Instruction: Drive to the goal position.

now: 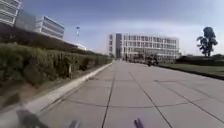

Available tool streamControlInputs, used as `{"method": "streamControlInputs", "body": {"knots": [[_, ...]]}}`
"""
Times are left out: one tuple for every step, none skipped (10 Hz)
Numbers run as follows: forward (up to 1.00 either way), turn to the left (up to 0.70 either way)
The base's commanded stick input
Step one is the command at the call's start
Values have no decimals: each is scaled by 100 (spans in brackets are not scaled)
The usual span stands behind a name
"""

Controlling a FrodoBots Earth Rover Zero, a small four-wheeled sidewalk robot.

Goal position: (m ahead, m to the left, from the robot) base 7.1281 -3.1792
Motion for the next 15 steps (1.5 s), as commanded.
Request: {"method": "streamControlInputs", "body": {"knots": [[70,0],[70,0],[70,0],[70,0],[70,0],[70,0],[70,0],[70,0],[70,0],[70,0],[70,0],[70,0],[70,-20],[70,-35],[70,-35]]}}
